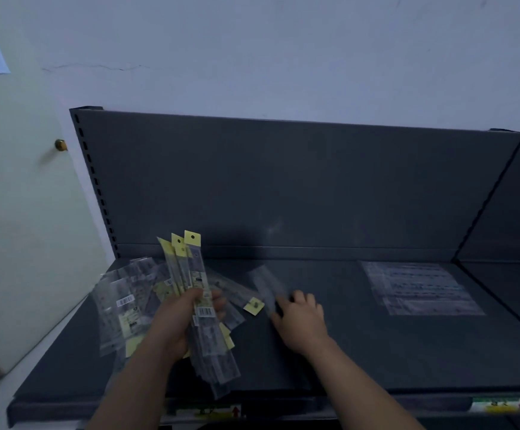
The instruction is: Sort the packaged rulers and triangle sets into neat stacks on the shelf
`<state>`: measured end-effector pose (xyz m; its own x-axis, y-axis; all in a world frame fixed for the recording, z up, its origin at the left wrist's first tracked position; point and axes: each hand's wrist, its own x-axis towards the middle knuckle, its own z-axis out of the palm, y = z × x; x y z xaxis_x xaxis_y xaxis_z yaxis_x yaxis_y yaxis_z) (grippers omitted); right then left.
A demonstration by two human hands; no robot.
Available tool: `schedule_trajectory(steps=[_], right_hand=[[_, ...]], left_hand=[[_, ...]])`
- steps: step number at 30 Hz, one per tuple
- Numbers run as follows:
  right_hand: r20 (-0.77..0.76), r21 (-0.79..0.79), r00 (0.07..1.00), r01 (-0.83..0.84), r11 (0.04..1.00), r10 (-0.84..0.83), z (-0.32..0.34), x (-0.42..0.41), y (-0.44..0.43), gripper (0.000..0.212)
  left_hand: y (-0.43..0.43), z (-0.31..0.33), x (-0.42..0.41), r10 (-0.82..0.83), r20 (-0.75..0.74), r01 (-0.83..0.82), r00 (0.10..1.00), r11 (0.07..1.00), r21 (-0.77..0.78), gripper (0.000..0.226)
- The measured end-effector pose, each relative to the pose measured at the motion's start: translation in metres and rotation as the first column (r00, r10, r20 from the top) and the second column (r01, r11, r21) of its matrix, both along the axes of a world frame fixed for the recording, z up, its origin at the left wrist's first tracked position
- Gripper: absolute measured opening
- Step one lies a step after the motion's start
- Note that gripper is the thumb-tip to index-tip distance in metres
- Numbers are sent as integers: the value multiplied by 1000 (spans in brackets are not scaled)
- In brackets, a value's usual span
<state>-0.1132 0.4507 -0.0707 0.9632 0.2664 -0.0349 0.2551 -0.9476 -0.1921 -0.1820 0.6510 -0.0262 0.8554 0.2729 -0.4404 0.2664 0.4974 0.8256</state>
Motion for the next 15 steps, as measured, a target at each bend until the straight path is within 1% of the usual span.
schedule_trajectory(steps=[3,8,10,12,15], right_hand=[[65,13,997,-32,999,31,-1,-10,19,40],[74,9,996,-59,998,58,0,-22,40,36],[71,32,994,-82,996,80,-1,-33,55,35],[52,88,995,-89,992,85,0,-40,67,32],[-75,269,990,-96,958,121,9,-41,73,23]], left_hand=[[9,2,-11,36,-11,-36,999,999,2,29],[23,1,-22,52,-17,-53,999,996,-73,34],[24,2,-25,56,-11,-56,998,994,-89,33],[24,0,-26,44,-3,-44,999,995,-86,34],[28,-2,-29,23,4,-23,1000,997,-73,30]])
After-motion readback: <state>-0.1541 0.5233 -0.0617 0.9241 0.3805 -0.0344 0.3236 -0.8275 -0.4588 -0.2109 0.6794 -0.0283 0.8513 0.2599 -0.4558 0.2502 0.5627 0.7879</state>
